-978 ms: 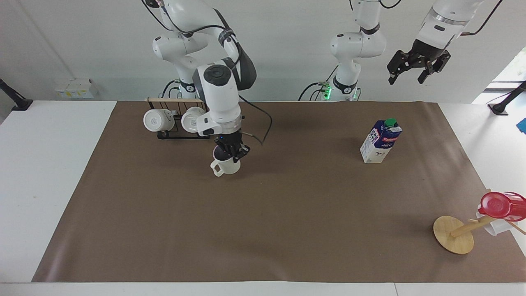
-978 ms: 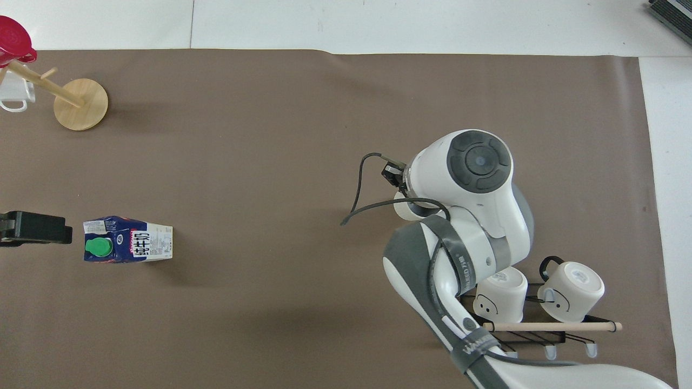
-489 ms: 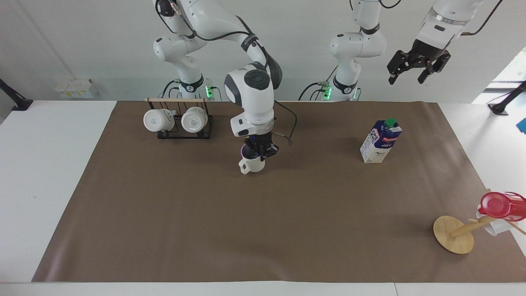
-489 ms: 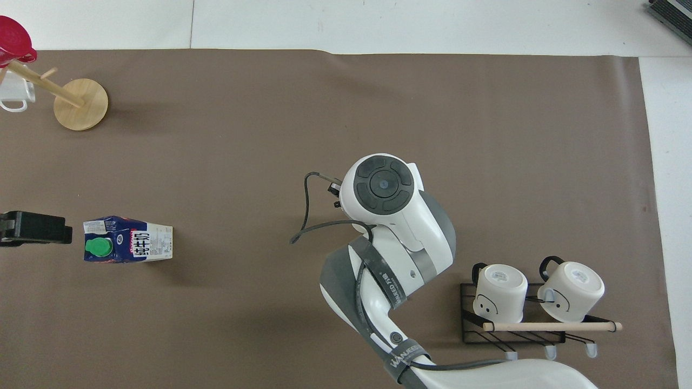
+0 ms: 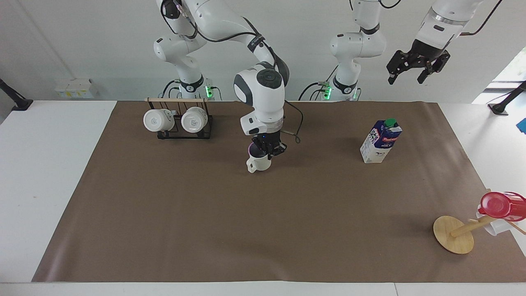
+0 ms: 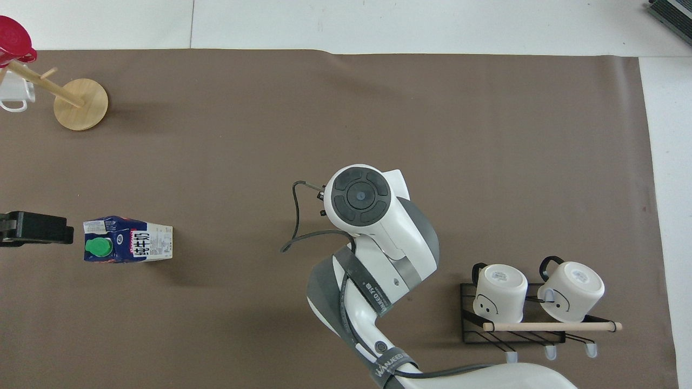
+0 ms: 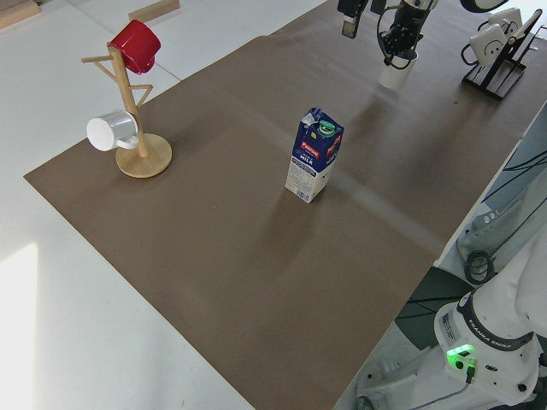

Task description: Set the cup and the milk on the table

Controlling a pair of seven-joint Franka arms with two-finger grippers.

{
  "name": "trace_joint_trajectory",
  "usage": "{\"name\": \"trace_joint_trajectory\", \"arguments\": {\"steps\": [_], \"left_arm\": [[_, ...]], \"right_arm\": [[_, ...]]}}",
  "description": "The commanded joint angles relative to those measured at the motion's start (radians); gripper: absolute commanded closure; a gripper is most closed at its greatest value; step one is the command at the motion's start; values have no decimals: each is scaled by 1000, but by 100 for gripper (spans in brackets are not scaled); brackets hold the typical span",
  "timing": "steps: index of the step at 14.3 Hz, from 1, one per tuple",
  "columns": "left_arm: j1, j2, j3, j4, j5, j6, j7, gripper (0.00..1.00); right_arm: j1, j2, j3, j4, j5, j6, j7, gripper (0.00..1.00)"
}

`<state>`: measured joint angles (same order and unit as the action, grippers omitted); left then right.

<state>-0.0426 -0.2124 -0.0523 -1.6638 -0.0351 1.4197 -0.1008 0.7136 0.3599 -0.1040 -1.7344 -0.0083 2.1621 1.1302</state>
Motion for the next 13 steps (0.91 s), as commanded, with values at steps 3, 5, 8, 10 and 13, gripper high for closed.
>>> {"name": "trace_joint_trajectory", "arguments": {"steps": [3, 5, 8, 10, 13], "left_arm": [[7, -24, 0, -7, -9, -15, 3, 0], [10, -24, 2, -37, -9, -10, 7, 0], [30, -19, 2, -138, -6, 88, 10, 0], [35, -21, 2, -207, 1, 160, 24, 0], [52, -22, 2, -299, 1, 258, 50, 0]], "right_arm": [[4, 17, -3, -2, -36, 30, 37, 100], [4, 17, -3, -10, -36, 36, 37, 100], [4, 16, -3, -13, -35, 38, 37, 100], [4, 16, -3, -14, -29, 38, 37, 100], [4, 10, -2, -36, -19, 59, 37, 100]]}}
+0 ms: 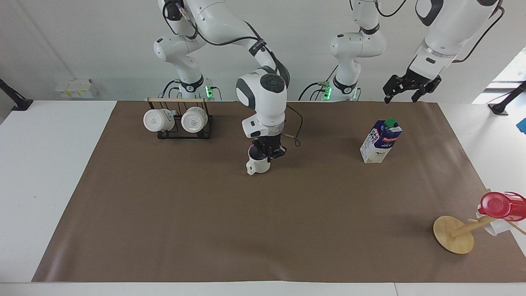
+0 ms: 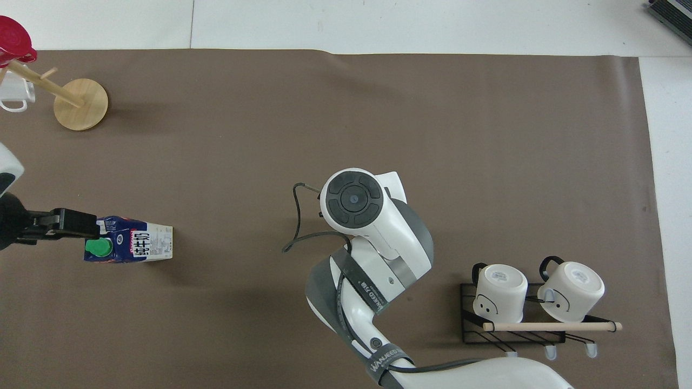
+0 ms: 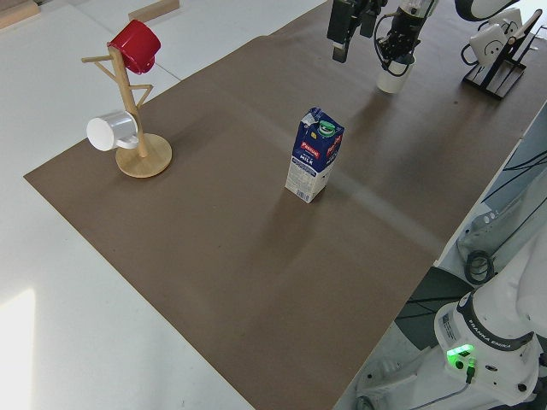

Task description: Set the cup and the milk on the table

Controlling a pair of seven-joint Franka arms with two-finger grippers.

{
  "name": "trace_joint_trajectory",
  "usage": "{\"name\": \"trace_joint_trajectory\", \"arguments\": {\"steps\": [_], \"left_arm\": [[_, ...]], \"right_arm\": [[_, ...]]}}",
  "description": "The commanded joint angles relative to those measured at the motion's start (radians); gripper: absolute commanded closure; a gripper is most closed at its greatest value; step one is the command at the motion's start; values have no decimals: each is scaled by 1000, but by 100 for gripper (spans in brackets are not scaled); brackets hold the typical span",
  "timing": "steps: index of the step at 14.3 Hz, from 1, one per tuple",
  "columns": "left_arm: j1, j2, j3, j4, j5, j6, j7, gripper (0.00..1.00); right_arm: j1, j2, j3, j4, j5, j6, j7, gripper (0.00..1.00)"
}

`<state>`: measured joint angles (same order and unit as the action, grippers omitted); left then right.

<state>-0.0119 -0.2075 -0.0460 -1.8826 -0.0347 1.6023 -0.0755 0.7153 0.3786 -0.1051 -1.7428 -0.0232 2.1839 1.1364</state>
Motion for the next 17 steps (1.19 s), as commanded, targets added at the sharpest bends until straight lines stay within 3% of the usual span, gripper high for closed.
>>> {"name": "trace_joint_trajectory", "arguments": {"steps": [1, 4, 5, 6, 7, 8, 13, 17], "left_arm": [[23, -26, -5, -102, 2, 103, 36, 0], [45, -26, -3, -173, 4, 183, 89, 0], [52, -26, -3, -193, 4, 200, 114, 0], [52, -26, -3, -208, 6, 221, 129, 0], [52, -24, -3, -220, 18, 237, 149, 0], [52, -23, -3, -227, 22, 240, 170, 0], [46, -20, -3, -309, 22, 330, 171, 0], [43, -13, -5, -348, 22, 395, 171, 0]], "right_arm": [[9, -4, -1, -33, -6, 45, 34, 100], [30, 2, -1, -30, -7, 48, 40, 100], [30, 2, -1, -32, -6, 50, 43, 92], [29, 3, -1, -32, -6, 48, 43, 63], [27, 3, -1, -30, -6, 48, 43, 15], [27, 3, -2, -29, -21, 47, 42, 0], [-10, -73, -8, -20, -14, 7, -24, 0], [-62, -174, -7, -20, -1, -114, -171, 0]]}}
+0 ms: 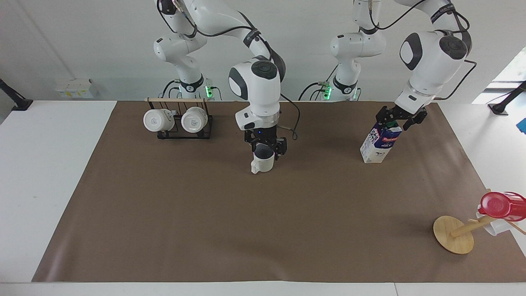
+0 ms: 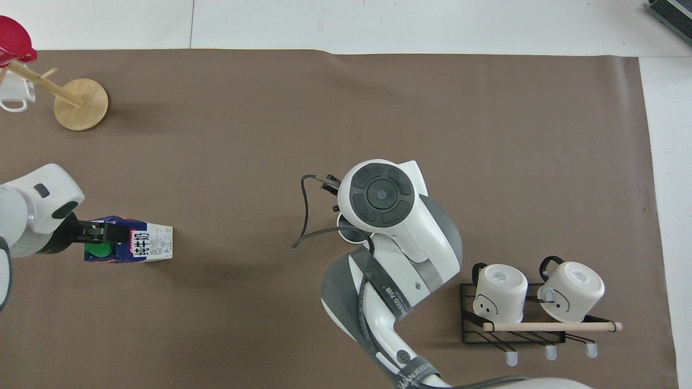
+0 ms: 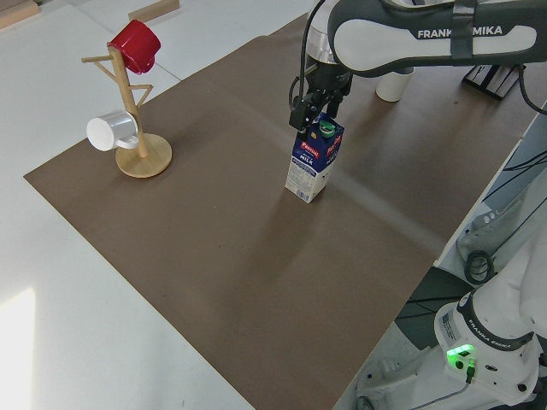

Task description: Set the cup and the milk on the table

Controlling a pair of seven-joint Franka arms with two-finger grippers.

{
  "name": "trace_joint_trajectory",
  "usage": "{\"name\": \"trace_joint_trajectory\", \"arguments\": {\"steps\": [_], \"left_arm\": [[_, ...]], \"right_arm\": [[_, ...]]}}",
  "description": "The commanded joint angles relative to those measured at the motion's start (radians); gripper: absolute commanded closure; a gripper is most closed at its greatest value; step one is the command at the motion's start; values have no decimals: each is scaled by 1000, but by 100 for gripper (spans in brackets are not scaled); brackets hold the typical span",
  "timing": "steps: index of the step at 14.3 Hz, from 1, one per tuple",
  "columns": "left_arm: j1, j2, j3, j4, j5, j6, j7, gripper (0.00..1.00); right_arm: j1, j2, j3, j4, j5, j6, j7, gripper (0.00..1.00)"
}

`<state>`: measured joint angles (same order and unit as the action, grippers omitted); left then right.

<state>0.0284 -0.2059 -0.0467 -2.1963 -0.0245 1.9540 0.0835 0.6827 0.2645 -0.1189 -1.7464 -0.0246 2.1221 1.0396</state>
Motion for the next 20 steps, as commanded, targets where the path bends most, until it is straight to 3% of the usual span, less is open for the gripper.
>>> {"name": "trace_joint_trajectory", "arguments": {"steps": [1, 3, 6, 10, 15, 20], "left_arm": [[2, -15, -4, -45, 12, 57, 12, 0], [2, -15, -2, -46, 12, 57, 12, 4], [-1, -15, -2, -46, 12, 59, 7, 29], [-5, -13, -4, -45, 12, 57, -1, 46], [-8, 0, -12, -19, 12, 45, -42, 51], [-174, 46, -19, 148, 12, -61, -249, 51]], "right_arm": [[-43, -83, 7, -18, 2, -82, -117, 0], [-77, -120, 7, -24, 3, -143, -218, 0], [-123, -165, 7, -36, 5, -246, -355, 0], [-190, -247, 7, -116, 5, -274, -498, 0], [-313, -324, 5, -168, 31, -326, -665, 0], [-475, -361, 5, -168, 31, -379, -854, 0]]}}
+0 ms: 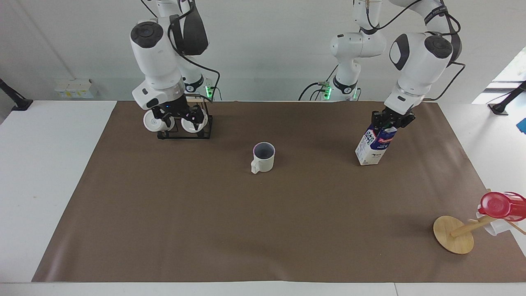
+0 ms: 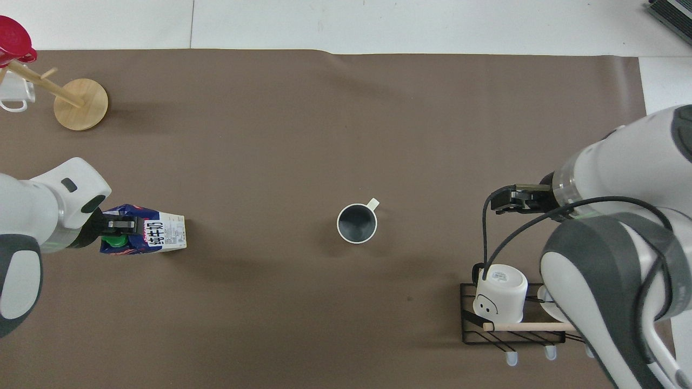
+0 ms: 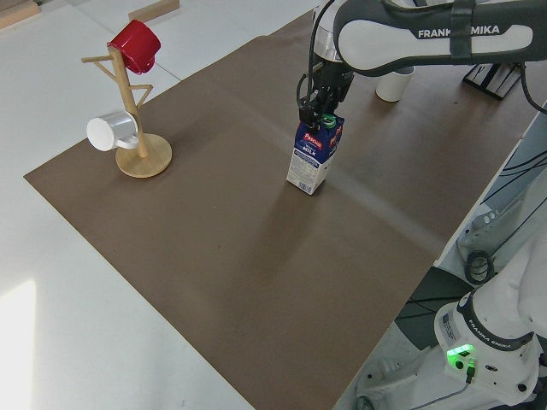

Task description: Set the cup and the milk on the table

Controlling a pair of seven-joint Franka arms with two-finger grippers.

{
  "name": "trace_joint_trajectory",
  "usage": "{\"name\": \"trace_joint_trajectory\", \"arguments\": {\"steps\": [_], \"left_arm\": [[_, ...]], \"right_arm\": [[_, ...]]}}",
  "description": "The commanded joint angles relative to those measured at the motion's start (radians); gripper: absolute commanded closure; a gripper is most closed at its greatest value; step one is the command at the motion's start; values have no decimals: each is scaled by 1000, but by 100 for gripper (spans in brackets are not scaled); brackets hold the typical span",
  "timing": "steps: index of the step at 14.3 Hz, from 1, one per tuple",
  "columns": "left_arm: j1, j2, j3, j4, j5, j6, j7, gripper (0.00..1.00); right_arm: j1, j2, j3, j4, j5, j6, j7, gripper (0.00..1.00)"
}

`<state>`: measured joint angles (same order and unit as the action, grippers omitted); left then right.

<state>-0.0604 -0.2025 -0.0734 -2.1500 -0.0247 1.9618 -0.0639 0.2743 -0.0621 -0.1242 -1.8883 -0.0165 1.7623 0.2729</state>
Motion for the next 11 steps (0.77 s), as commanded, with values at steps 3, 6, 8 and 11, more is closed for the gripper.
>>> {"name": "trace_joint_trajectory", "arguments": {"steps": [3, 6, 8, 11], "left_arm": [[-232, 77, 7, 166, 11, -75, -274, 51], [-350, 94, 6, 214, 2, -73, -388, 53], [-412, 95, 6, 228, 0, -67, -428, 53], [-489, 171, 6, 265, 11, -55, -529, 53]], "right_arm": [[-153, -45, 9, -26, 23, -35, -173, 0], [-230, -42, 9, -25, 26, -29, -259, 0], [-277, -28, 9, -3, 59, -14, -320, 0], [-273, 5, 9, 124, 64, -35, -311, 0]]}}
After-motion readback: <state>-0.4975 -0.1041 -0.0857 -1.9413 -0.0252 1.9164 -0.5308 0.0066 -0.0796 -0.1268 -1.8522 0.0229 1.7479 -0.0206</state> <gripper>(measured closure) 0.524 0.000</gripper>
